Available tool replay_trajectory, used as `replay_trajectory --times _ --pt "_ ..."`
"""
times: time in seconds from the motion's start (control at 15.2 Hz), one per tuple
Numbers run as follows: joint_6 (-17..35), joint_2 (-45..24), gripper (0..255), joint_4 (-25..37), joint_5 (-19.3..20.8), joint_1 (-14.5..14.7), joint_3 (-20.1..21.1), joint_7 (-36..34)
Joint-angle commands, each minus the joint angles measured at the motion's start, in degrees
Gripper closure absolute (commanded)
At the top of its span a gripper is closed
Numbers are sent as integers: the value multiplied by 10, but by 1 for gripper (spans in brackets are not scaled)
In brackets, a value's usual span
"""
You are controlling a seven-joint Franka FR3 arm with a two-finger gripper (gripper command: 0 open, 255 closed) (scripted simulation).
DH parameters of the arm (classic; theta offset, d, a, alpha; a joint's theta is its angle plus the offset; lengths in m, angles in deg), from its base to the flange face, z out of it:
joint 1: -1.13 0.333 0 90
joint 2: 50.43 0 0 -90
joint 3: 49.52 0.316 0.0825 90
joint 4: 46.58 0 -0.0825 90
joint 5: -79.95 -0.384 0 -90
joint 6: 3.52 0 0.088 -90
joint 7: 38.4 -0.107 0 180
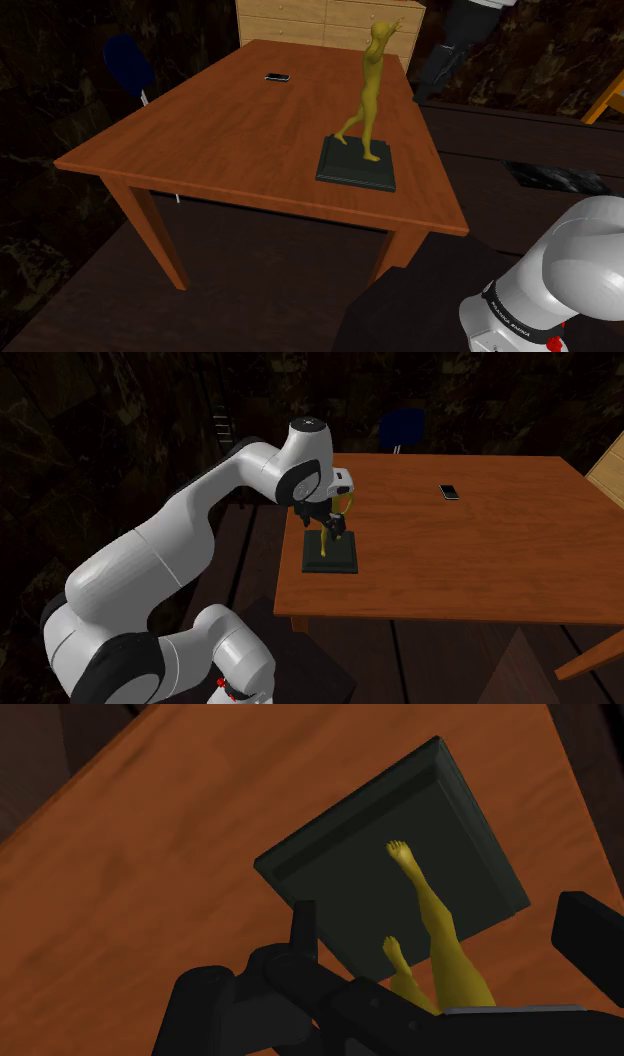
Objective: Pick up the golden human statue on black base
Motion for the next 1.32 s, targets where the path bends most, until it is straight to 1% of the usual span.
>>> replay_trajectory --times 0.0,0.26,0.53,0.73,0.92,1.25 --pt "0 0 0 0 0 0 0 0" --pt "-73 -100 0 140 -2 -5 21 -38" --pt "-157 -210 0 298 0 -9 40 -77" --pt "-230 -303 0 438 6 -10 54 -109" --pt "-318 -412 0 608 17 -6 69 -143" --pt "-267 -379 0 525 12 -7 65 -139"
